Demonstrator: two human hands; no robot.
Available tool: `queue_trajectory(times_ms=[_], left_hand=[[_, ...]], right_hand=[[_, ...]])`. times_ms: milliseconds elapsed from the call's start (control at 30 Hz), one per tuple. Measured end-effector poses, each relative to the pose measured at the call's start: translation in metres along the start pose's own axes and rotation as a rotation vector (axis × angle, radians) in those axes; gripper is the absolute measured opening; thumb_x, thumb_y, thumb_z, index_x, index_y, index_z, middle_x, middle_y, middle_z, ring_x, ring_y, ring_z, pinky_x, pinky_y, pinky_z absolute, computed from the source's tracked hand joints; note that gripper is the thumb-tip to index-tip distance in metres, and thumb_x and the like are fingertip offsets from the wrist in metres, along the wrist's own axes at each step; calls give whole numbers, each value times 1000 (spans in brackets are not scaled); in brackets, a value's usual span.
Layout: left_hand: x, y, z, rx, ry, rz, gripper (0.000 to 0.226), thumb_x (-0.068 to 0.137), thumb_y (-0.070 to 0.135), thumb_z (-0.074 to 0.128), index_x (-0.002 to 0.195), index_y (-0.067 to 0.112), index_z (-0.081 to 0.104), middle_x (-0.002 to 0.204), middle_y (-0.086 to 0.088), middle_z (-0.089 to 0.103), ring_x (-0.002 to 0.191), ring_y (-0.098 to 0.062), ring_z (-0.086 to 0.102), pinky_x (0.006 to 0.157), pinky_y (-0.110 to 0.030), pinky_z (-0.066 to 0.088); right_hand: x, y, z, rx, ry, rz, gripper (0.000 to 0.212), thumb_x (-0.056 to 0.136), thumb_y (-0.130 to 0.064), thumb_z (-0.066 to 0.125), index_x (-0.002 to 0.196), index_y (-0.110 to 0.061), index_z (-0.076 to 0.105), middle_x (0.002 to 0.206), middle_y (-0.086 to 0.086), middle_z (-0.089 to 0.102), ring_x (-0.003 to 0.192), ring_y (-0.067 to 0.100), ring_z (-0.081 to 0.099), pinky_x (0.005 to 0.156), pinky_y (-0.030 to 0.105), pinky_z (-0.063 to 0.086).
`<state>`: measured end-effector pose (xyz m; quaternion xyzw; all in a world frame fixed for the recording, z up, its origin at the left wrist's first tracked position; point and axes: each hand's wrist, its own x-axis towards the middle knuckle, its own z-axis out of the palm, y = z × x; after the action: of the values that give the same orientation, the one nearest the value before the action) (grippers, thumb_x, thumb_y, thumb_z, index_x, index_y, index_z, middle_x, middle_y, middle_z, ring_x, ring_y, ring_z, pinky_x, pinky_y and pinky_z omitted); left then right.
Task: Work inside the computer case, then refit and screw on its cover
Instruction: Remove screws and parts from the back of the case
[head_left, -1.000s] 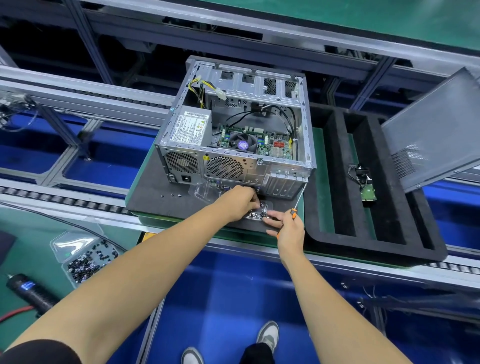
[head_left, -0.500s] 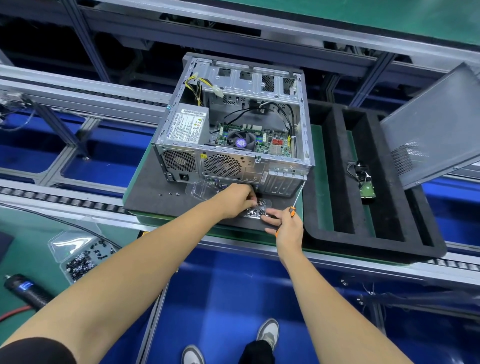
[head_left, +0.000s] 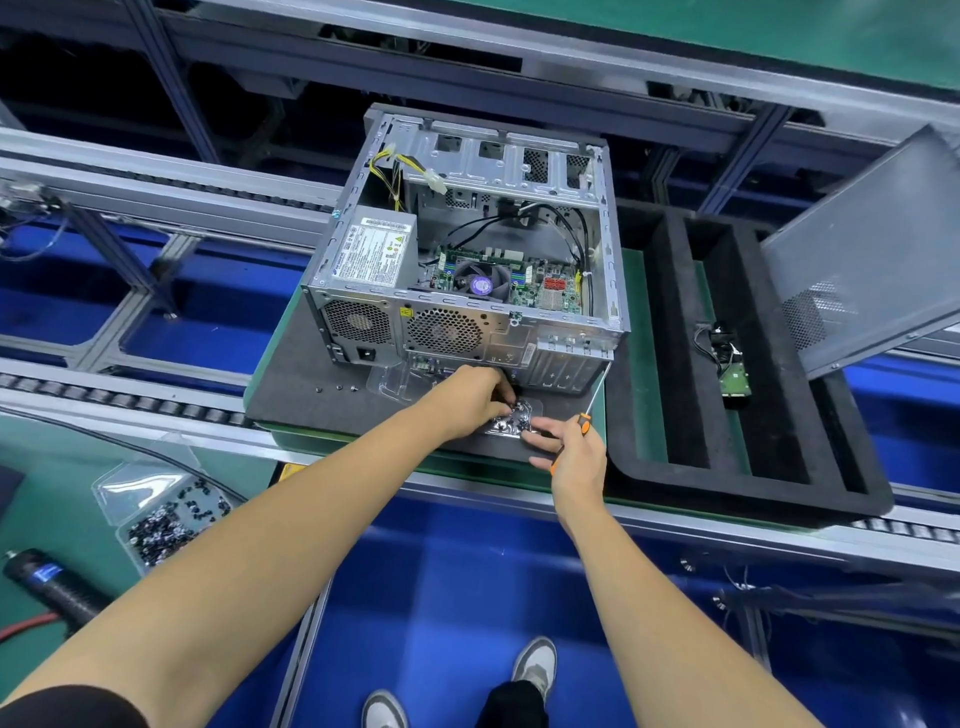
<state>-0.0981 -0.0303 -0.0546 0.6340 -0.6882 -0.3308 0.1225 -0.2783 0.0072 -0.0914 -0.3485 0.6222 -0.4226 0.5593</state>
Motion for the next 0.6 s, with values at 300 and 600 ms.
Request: queue_trajectory(times_ms=[300,600], left_hand=[[-1,3,9,3,88,80,18,91,24,76,109,21,75,86,21,66,70,9,52,70,-7,36],[4,13,8,164,-31,39,12,97,26,66,108,21,65,109,-6,70,100,-28,64,85,-44,54]], right_hand=[[1,-2,0,-4,14,14,40,104,-23,35,94,-14,73,97,-4,79,87,18,77,61,33,57],[0,-3,1,-1,21,25,39,102,-23,36,93,-14,73,94,-5,79,86,18,77,62,34,58]])
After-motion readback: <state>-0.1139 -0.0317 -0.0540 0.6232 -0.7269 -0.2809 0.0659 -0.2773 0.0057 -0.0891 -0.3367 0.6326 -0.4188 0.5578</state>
